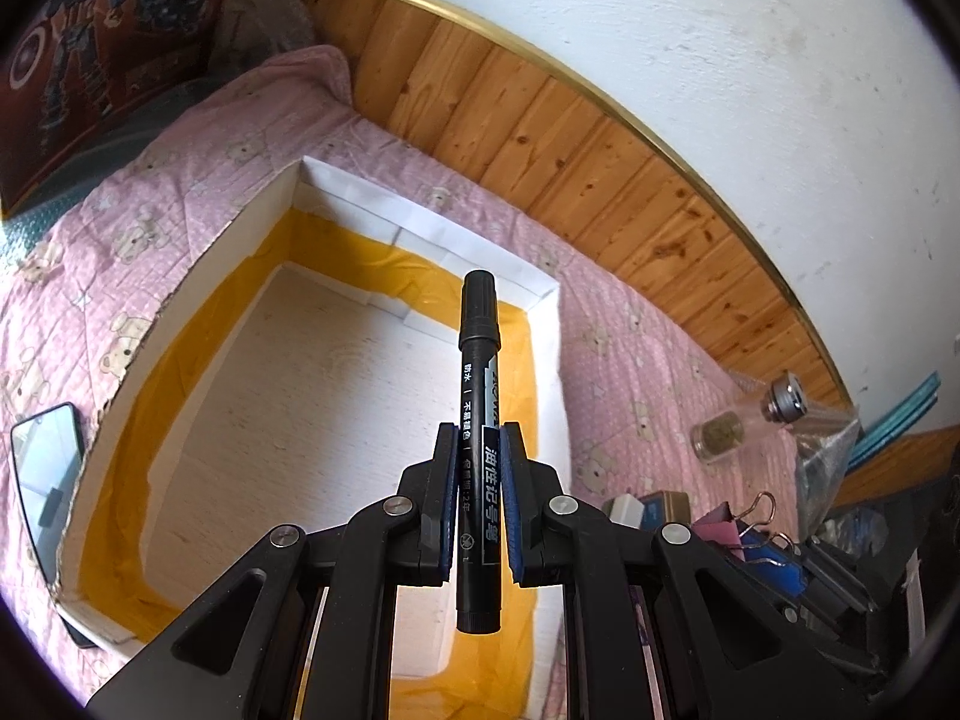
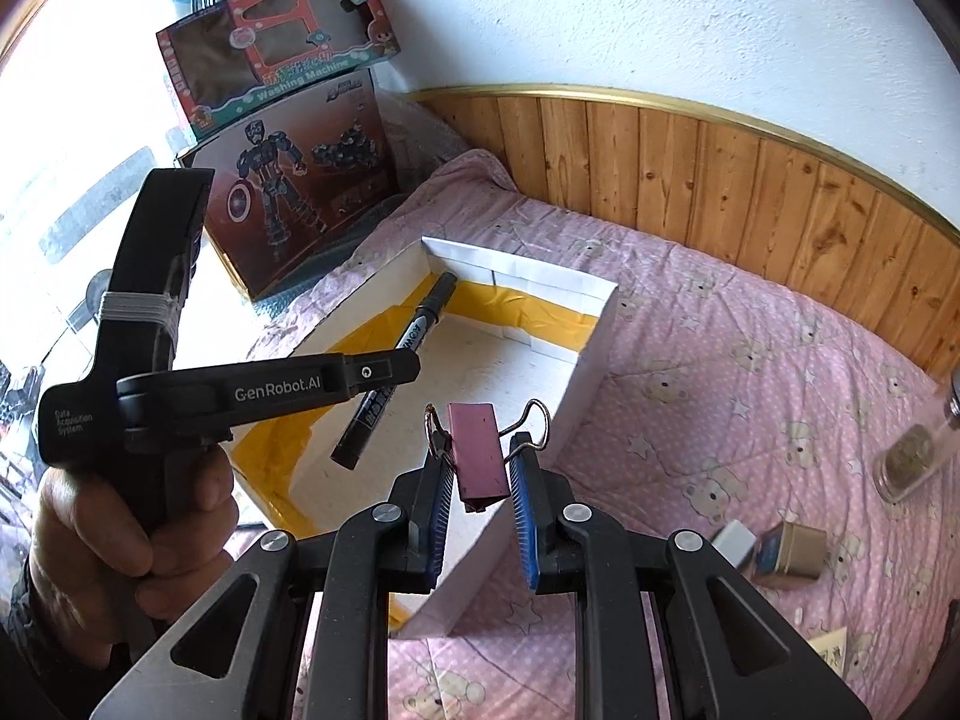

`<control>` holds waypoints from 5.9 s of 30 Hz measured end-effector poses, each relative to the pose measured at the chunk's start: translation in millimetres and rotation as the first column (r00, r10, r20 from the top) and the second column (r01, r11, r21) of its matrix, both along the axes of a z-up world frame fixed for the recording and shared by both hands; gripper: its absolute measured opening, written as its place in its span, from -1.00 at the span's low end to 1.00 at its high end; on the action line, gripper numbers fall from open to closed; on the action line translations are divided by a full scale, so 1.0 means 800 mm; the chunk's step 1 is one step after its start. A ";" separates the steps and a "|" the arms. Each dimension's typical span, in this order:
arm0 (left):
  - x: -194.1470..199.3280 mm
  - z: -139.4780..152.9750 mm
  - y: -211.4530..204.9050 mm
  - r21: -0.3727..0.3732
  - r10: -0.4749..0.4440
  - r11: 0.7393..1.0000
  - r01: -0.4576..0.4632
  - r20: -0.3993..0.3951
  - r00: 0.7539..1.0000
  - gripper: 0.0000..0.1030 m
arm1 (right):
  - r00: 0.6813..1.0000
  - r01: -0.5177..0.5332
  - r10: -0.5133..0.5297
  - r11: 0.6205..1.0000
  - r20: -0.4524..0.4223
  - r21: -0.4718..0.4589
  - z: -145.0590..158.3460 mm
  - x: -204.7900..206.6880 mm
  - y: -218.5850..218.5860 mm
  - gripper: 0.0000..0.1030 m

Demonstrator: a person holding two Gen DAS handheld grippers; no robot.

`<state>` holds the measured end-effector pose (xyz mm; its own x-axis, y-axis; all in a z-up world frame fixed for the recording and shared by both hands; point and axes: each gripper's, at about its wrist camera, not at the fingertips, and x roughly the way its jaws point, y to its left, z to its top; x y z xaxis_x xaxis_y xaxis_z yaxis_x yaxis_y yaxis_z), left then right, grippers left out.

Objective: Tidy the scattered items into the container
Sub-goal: 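Lower both tools into the box and open them to drop marker and clip, then withdraw both tools from the box back toward the scattered items, then grasp the red-and-white staple box with the left gripper while the right grasps the yellow tissue pack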

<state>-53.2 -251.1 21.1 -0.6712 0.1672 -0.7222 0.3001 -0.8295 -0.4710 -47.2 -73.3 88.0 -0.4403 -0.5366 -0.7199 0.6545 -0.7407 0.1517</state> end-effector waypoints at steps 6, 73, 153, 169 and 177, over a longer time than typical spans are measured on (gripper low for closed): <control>-0.012 -0.010 -0.013 0.007 0.022 1.000 -0.023 0.023 0.999 -0.75 | 0.999 -0.012 0.011 1.000 0.031 0.016 -0.005 -0.022 -0.021 -0.61; -0.097 -0.094 -0.087 0.083 0.115 0.987 -0.139 0.245 0.963 -0.73 | 0.975 -0.200 0.138 0.889 0.174 0.412 -0.115 -0.168 -0.181 -0.59; 0.076 -0.162 0.385 -0.160 -0.496 0.822 0.547 0.272 0.825 0.03 | 0.920 0.382 -0.391 0.907 0.017 0.179 -0.162 0.032 0.333 0.54; 0.059 -0.168 0.388 -0.230 -0.485 0.810 0.539 0.255 0.837 -0.24 | 0.947 0.293 -0.319 0.911 0.045 0.289 -0.204 -0.016 0.321 -0.09; 0.061 -0.157 0.358 -0.172 -0.433 0.861 0.479 0.247 0.867 -0.24 | 0.912 0.338 -0.380 0.910 0.157 0.240 -0.212 -0.025 0.335 -0.38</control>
<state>-4.1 34.9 -104.8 -0.4022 0.2412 -0.8832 -0.0720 -0.9700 -0.2322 -67.3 195.0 -81.8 -0.4146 -0.2017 -0.8874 0.3111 -0.9478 0.0700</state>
